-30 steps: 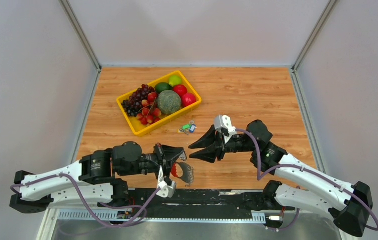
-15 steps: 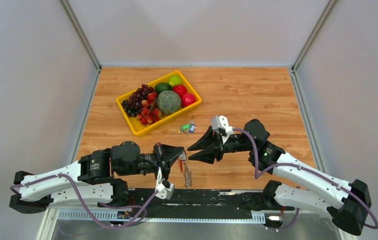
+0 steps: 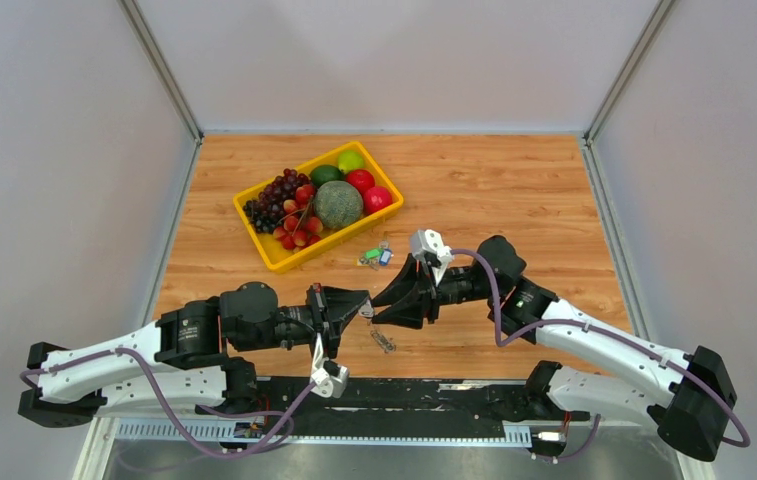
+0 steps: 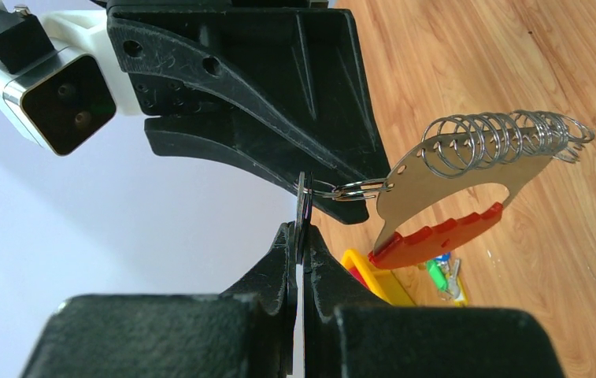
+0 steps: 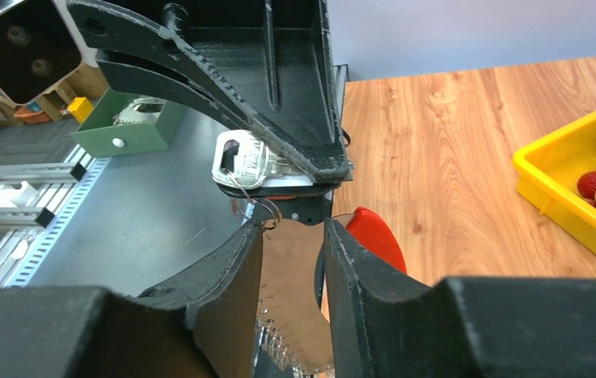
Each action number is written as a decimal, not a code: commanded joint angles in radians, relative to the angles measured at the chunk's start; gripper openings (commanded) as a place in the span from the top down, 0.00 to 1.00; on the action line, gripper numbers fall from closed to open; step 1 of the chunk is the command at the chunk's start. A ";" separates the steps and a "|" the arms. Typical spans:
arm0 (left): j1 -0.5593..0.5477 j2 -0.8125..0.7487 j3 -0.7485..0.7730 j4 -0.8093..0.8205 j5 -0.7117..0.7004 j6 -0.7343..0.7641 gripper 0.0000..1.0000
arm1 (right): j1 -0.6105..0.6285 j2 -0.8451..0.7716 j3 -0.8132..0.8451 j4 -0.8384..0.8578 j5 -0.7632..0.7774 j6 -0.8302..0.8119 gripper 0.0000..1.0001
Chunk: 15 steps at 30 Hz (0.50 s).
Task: Remove the keys from the keyring
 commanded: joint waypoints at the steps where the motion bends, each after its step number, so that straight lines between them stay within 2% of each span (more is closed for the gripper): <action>1: -0.004 -0.008 0.016 0.069 -0.003 0.024 1.00 | 0.004 0.003 0.023 0.112 -0.062 0.061 0.63; 6: -0.003 -0.009 0.015 0.072 -0.002 0.026 1.00 | 0.006 0.004 0.016 0.144 -0.086 0.078 0.63; 15: -0.004 -0.011 0.016 0.081 -0.002 0.030 1.00 | 0.020 0.033 0.031 0.136 -0.106 0.078 0.74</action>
